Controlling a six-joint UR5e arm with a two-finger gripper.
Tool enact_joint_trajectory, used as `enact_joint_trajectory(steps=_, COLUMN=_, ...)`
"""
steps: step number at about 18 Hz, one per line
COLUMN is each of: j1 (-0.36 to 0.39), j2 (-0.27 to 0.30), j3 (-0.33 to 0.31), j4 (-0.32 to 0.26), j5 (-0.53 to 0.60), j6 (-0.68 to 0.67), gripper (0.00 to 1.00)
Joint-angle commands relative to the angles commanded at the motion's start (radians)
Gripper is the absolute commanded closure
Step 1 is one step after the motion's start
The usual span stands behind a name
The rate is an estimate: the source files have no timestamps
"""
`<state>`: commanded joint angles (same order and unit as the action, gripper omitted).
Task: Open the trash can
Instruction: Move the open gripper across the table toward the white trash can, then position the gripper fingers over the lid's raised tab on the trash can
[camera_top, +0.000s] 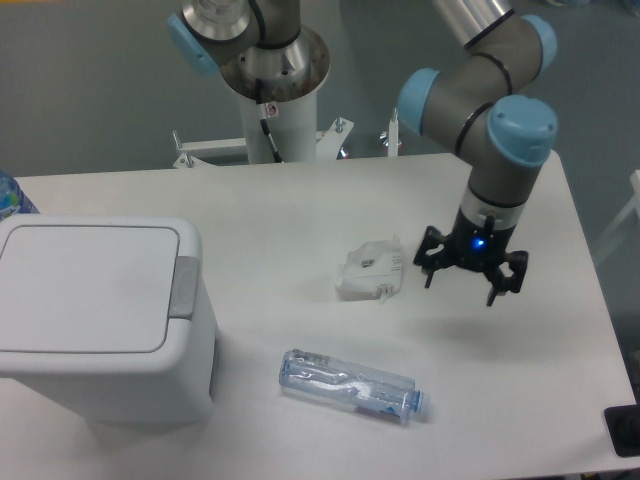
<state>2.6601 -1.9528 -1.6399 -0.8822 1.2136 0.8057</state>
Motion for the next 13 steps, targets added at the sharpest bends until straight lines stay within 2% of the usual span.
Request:
enact_joint_trajectory(steps=2, j1=-0.026, j2=0.006, j3=0.008, j4=0.006, j5=-0.048, j6=-0.075, gripper=0.0)
enact_joint_trajectory(steps=7, j1=-0.094, j2=0.015, j3=0.103, j4=0.005, j5=-0.124, j6=-0.31, gripper=0.0)
enact_joint_trajectory(steps=13, j1=-0.186, j2=0.087, j3=0.117, j4=0.006, j5=-0.178, j6=-0.431, gripper=0.0)
